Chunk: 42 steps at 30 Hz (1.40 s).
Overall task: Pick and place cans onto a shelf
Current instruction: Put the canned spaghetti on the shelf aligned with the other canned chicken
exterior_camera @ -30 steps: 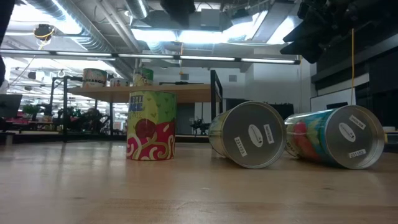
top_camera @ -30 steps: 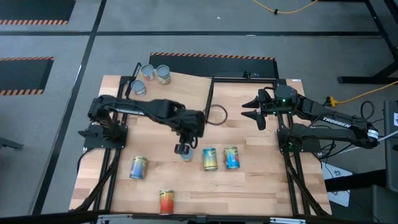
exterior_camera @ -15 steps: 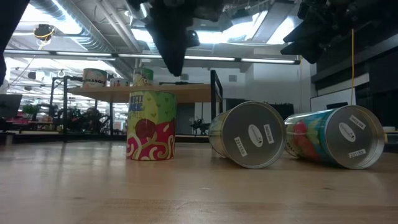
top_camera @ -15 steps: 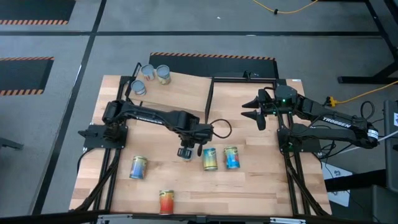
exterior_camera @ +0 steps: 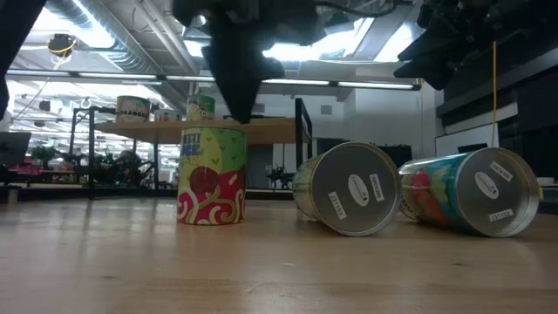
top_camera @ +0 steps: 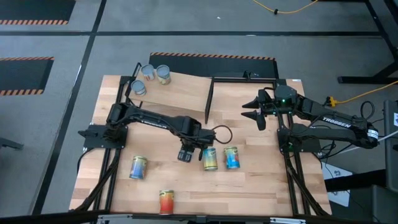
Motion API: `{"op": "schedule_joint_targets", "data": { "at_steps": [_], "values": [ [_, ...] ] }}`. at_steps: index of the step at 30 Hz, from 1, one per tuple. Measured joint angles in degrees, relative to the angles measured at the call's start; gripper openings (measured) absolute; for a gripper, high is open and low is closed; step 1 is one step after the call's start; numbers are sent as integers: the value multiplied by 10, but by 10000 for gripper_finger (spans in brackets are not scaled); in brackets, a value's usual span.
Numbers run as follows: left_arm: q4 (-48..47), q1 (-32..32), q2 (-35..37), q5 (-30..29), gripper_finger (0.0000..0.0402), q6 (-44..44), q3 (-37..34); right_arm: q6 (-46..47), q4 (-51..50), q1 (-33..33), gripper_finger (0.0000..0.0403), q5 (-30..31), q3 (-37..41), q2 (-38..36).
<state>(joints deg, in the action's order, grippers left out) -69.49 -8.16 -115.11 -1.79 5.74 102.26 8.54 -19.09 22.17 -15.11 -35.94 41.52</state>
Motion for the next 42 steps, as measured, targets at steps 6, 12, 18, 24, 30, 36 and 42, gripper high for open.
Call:
{"op": "schedule_joint_targets", "data": {
  "at_steps": [6,12,18,24,30,36,42],
  "values": [
    [6,-10,-3,0,79,5,0,0,0,0,207,0,0,0],
    [6,-12,-3,-1,79,5,0,0,0,0,207,0,0,0],
    [6,-12,-5,-1,79,5,0,0,0,0,207,0,0,0],
    [8,-12,-7,-1,79,5,0,0,-1,0,207,0,0,0],
    [8,-12,-7,-1,79,5,0,0,-1,0,207,0,0,0],
    [27,-11,-11,-1,79,5,-28,0,0,0,207,0,0,0],
    [46,-11,-9,0,79,5,-60,0,0,0,207,0,0,0]
  ]
}}
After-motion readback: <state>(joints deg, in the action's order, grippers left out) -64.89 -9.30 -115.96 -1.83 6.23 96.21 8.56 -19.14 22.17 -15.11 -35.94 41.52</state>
